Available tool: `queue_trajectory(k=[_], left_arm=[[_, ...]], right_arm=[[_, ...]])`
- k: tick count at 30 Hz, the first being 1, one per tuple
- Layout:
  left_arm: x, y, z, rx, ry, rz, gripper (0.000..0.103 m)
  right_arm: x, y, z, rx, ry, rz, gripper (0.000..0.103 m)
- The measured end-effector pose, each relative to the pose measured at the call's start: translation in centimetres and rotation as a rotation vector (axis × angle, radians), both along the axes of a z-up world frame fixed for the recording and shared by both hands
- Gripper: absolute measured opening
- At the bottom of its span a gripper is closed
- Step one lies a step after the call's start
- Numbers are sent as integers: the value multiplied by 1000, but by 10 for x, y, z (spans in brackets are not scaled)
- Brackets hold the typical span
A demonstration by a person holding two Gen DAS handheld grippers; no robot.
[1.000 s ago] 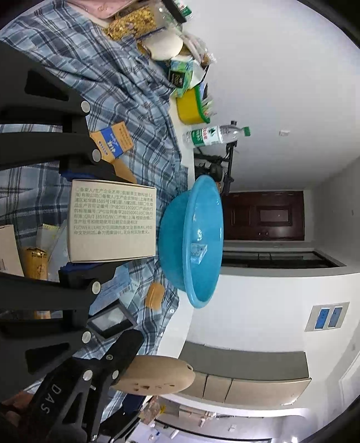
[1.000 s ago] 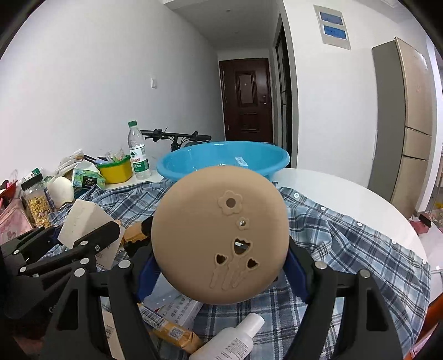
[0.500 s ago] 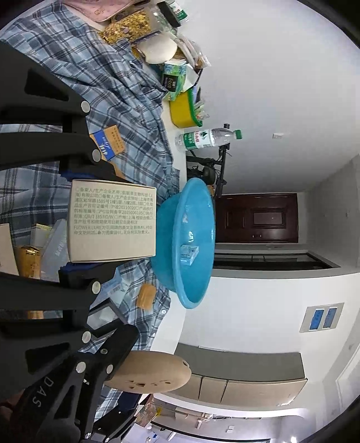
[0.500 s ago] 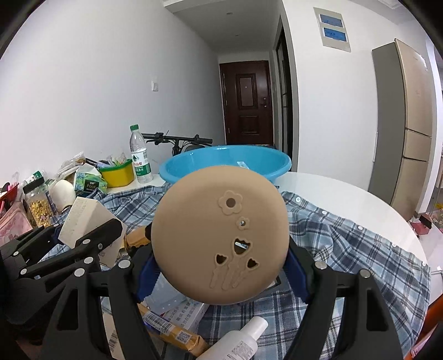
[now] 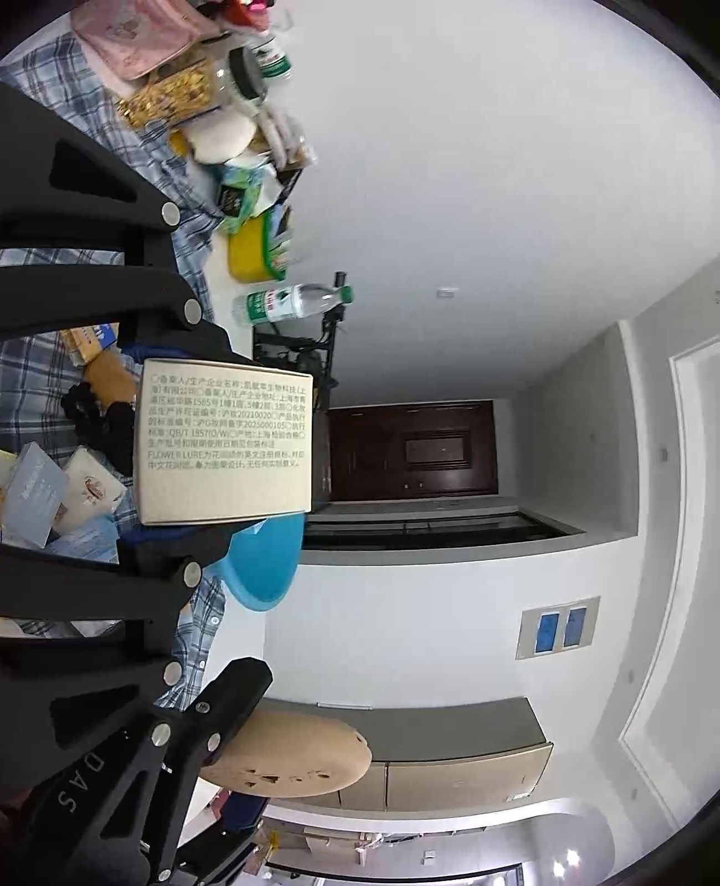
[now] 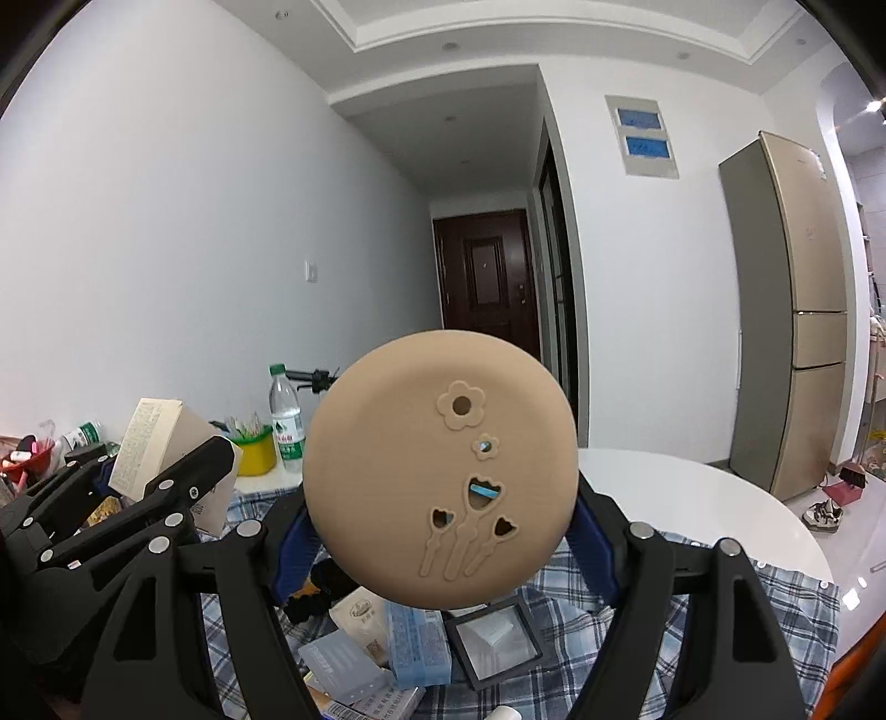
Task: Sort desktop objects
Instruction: 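Lift the white box with the left gripper while the right gripper lifts the tan disc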
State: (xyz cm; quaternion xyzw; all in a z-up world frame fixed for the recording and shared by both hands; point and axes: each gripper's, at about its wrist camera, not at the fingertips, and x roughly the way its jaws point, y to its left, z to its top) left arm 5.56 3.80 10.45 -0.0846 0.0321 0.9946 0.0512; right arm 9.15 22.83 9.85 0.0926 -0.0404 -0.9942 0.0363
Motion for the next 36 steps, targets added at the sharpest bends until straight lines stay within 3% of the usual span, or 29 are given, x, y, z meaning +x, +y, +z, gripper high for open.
queue_trajectory(k=[15,25,36], left_arm=[[10,6,14,6,25,16,45],[5,8,74,23,193,34,44],[-7,1,90,36,216,52,44]], right_arm=[[8,-1,4,26,40,-11,75],[9,-8,56,59,187,-70,75],[0,-25,75,126,229,-51,75]])
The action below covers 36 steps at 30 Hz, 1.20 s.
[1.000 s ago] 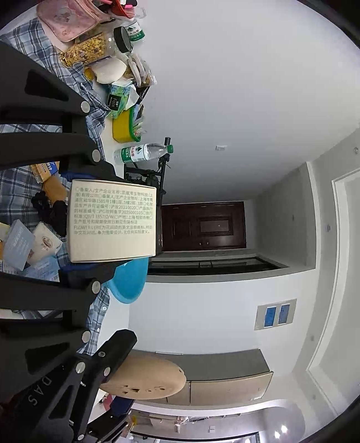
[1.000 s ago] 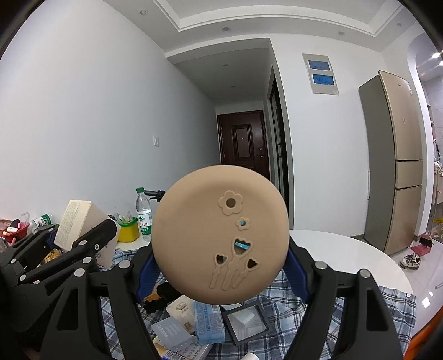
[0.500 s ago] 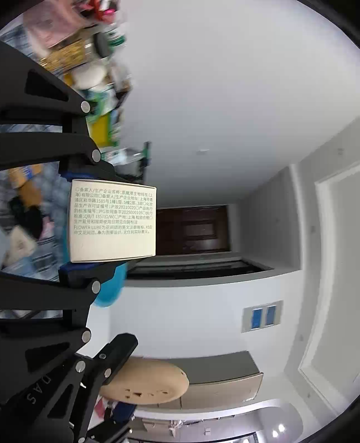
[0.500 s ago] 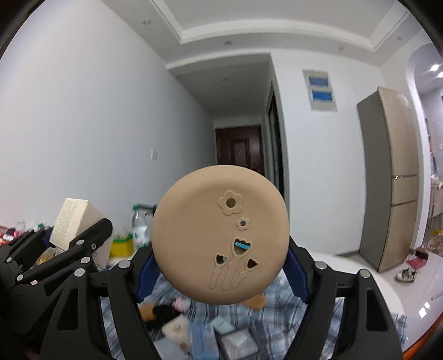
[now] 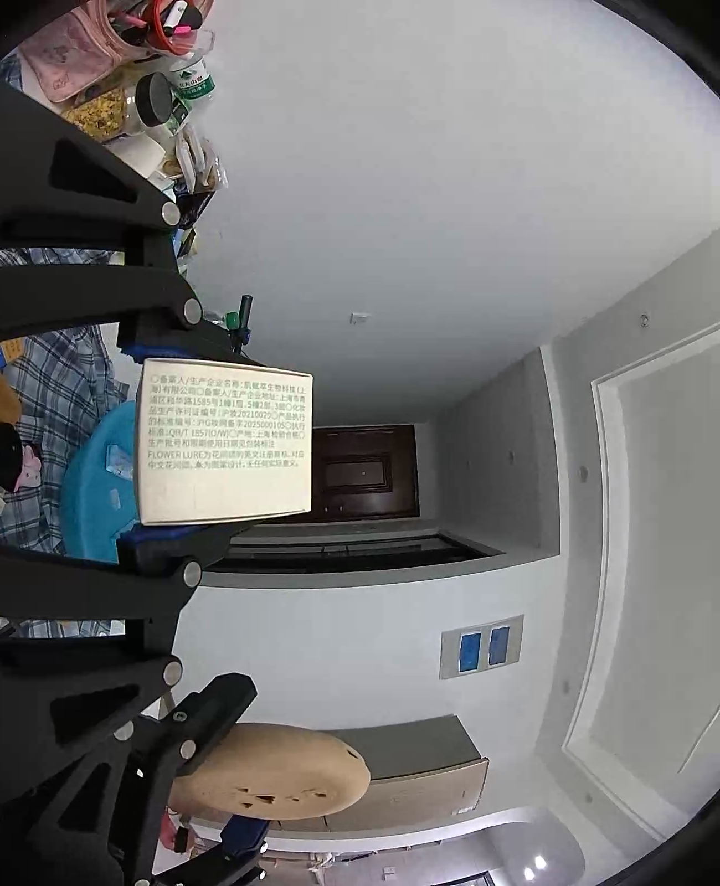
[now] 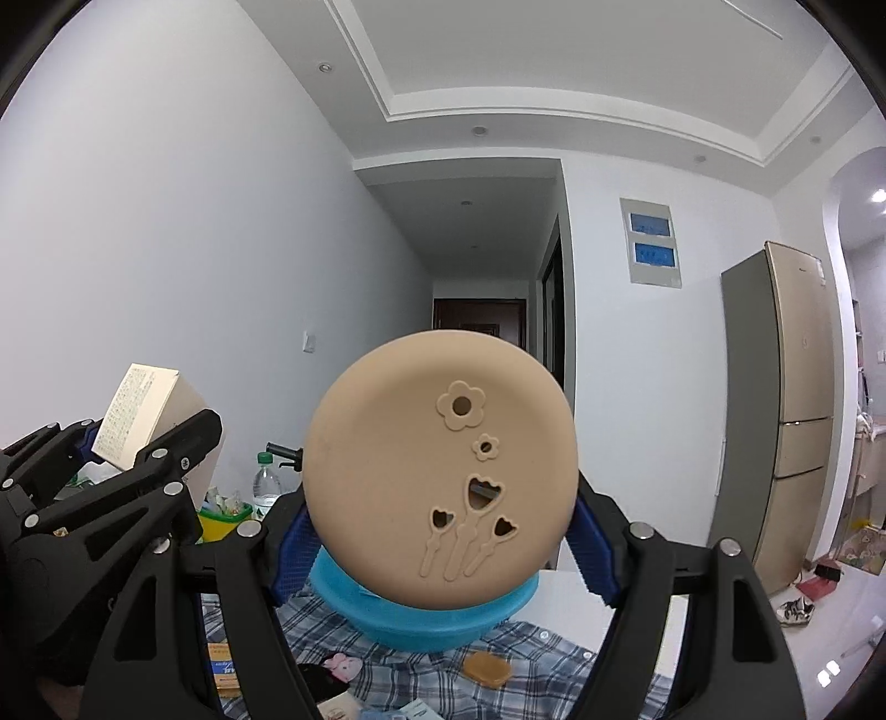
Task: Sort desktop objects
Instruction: 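Lift the white box with the left gripper while the right gripper lifts the tan disc, then carry both held items over the blue basin and lower them inside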
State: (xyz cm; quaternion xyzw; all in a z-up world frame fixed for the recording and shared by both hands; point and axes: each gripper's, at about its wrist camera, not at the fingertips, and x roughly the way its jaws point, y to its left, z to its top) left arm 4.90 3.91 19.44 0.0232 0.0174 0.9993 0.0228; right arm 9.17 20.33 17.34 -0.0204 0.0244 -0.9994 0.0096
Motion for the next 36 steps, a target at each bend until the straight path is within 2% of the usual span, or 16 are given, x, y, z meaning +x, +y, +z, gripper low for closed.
queue_trajectory(k=[6,11,16,20,25,30,33,36], left_arm=[[-29,3,12,7,14,-38,44],[-77,10,20,45,17,-75,45],[-124,23,24,29,79,5,44],[-172,22,31,74,45,-35,44],[-234,20,35,106,5,-77,44],[-293,25,23,104,-20,-68,44],[-327,26,14,86,-39,-64,44],[-355,20,-1,106,-71,-77,44]], right_arm=[[-23,11,8,-23,-24,37,75],[-62,18,18,-50,-49,31,75],[-105,12,27,-31,-47,-41,75],[-143,15,33,-93,-60,-60,75],[-194,20,36,-118,-76,-32,75],[-244,27,26,-146,-93,-30,75],[-270,27,19,-135,-105,-46,75],[-294,23,11,-105,-127,-41,75]])
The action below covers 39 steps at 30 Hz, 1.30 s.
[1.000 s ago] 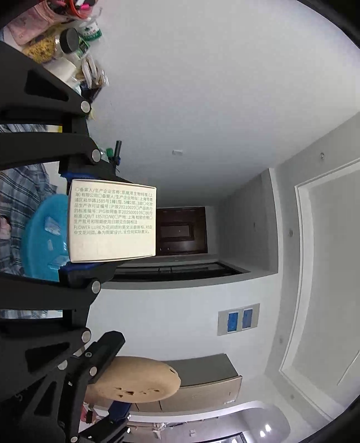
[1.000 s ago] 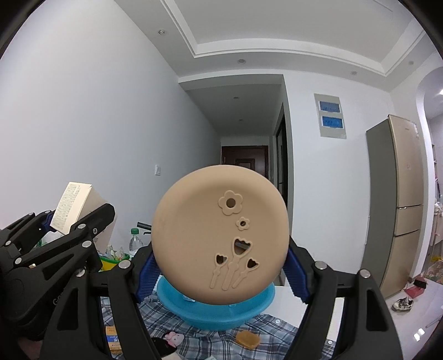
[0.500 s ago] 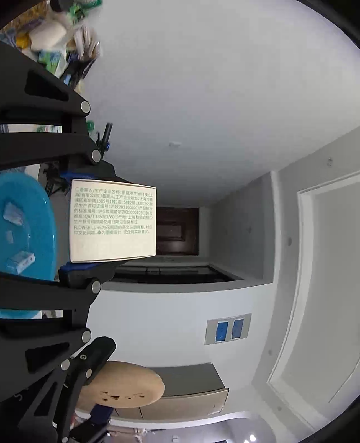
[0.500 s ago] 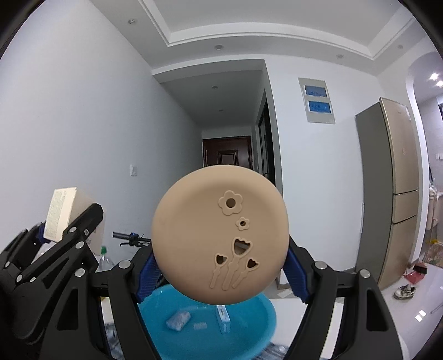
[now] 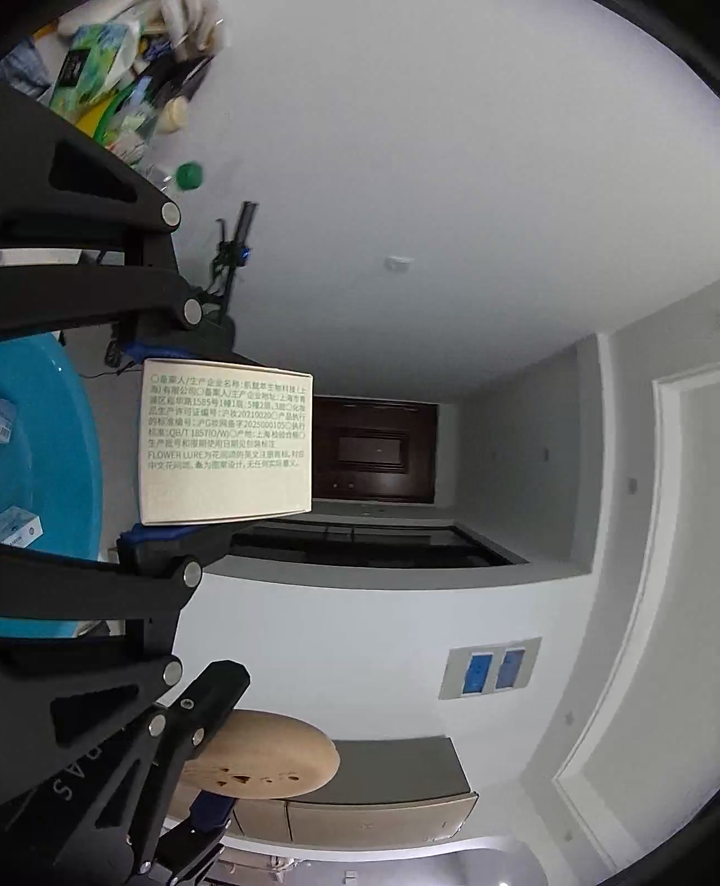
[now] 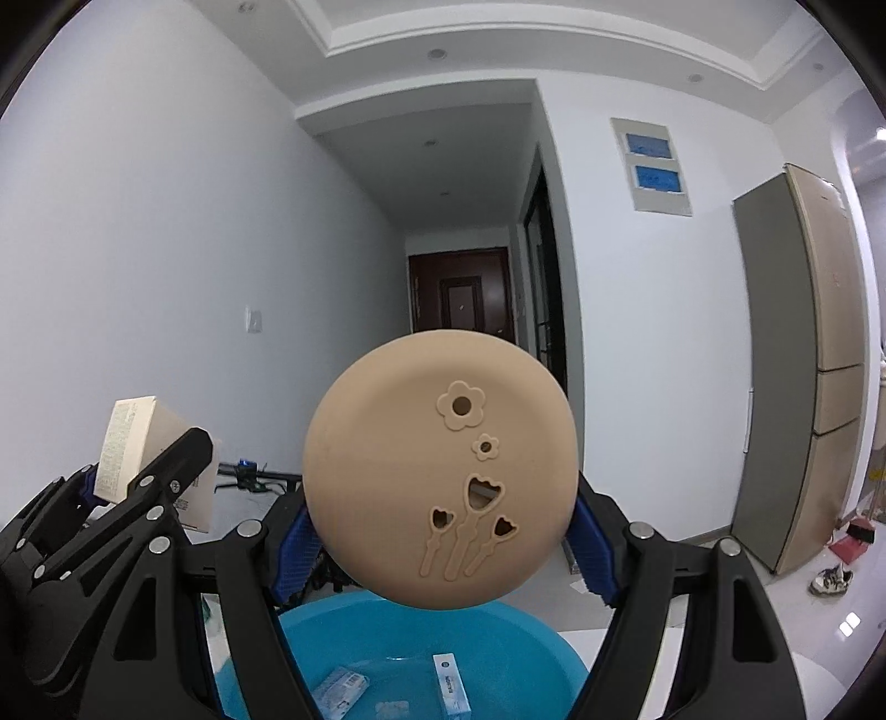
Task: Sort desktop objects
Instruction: 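Carry both held items over the blue basin and lower them inside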
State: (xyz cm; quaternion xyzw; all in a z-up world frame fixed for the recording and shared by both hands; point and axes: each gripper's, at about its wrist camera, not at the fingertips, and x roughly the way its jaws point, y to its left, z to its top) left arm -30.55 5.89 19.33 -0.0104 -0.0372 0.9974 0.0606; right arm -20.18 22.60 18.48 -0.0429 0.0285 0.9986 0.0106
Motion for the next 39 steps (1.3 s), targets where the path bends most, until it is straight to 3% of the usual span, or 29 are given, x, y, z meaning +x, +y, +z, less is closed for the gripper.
queue_trajectory(k=[5,11,15,17,20,22,25,28,33,39], left_arm=[[-33,-9,-15,29,-68,2,44],[-21,-15,-21,24,-44,25,44],[-24,-13,-23,13,-92,12,44],[-33,-8,-25,-25,-154,28,44],[-55,1,-36,-96,-270,49,44],[-74,1,-48,-91,-356,16,44],[-107,-7,-71,-17,-506,-65,45],[-138,-6,-96,-49,-650,-98,45],[-177,0,-143,-80,-853,-101,45],[-190,7,-185,-128,-978,-127,45]], right_arm=[[-22,-6,-10,25,-40,0,75],[-32,-4,-7,27,-41,3,75],[-33,-4,-8,64,-33,-29,75],[-37,-5,-10,87,-60,-37,76],[-59,-1,-20,100,-187,-40,76],[-80,6,-30,75,-288,-21,76],[-112,22,-51,-5,-441,63,76],[-138,37,-72,-89,-567,136,76],[-168,51,-100,-96,-687,124,76],[-181,47,-127,-70,-794,151,77]])
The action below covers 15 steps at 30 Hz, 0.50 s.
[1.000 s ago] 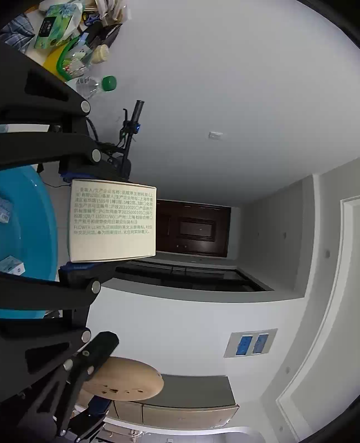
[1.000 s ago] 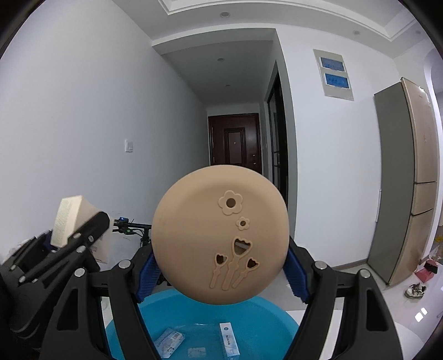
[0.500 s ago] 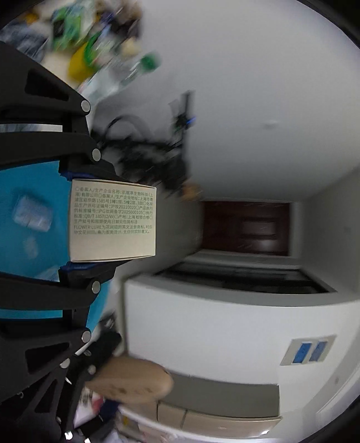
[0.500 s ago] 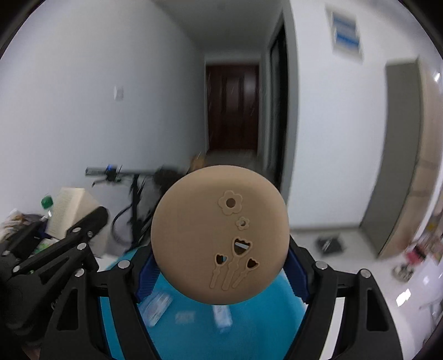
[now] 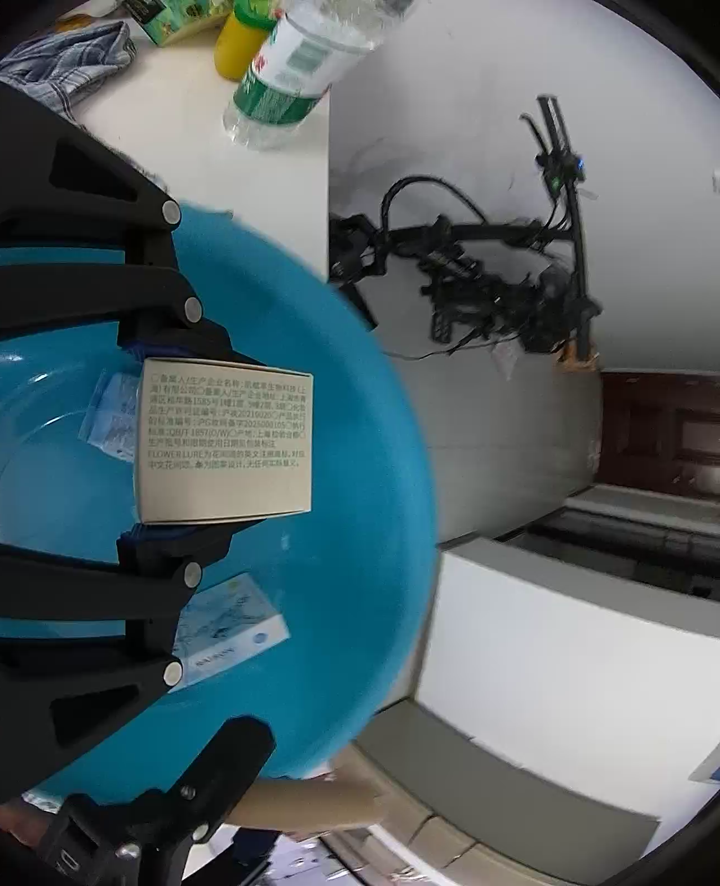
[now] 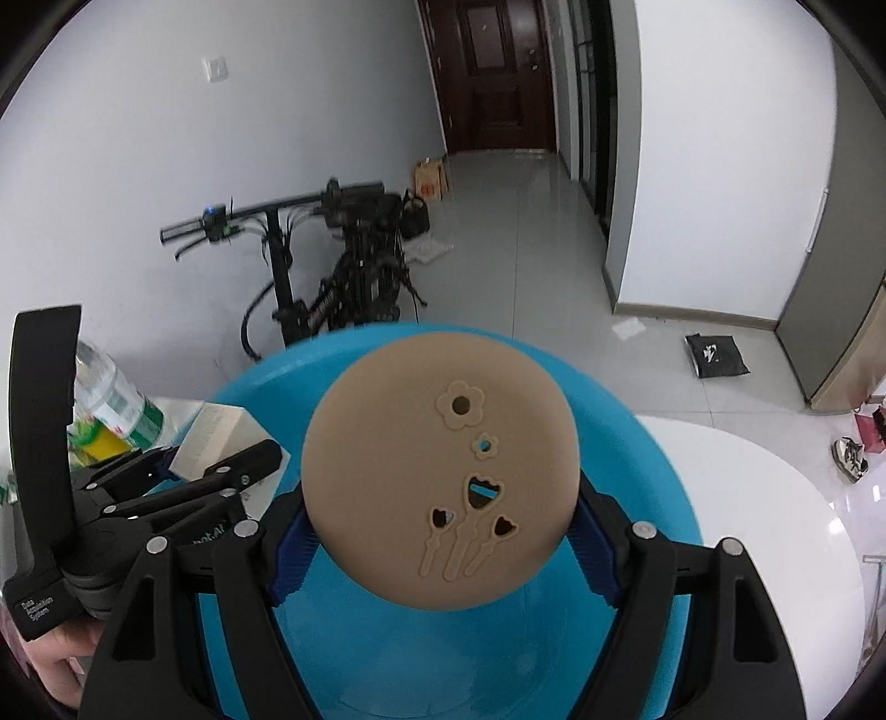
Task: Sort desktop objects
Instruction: 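Carry both held items over the blue basin and lower them inside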
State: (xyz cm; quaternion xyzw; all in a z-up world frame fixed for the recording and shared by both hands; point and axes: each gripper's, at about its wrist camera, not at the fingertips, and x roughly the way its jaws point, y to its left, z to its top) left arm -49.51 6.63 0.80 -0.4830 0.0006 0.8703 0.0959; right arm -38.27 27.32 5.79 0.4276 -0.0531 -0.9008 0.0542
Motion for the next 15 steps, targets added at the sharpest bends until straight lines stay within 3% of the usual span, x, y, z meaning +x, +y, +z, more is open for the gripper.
queue_trajectory(k=[4,8,12,15], left_arm=[[-3,10,-13,-10,-50,-21,45],[-3,19,-24,41,-94,-36,45],[1,39,-37,64,-153,-97,45],[4,49,-42,34,-163,-109,45]], right_arm=[[0,-2,-16,16,-46,12,77],[-7,4,-24,24,-81,-4,77],[-9,21,-22,32,-81,-49,77],[-9,33,-18,30,-74,-80,77]])
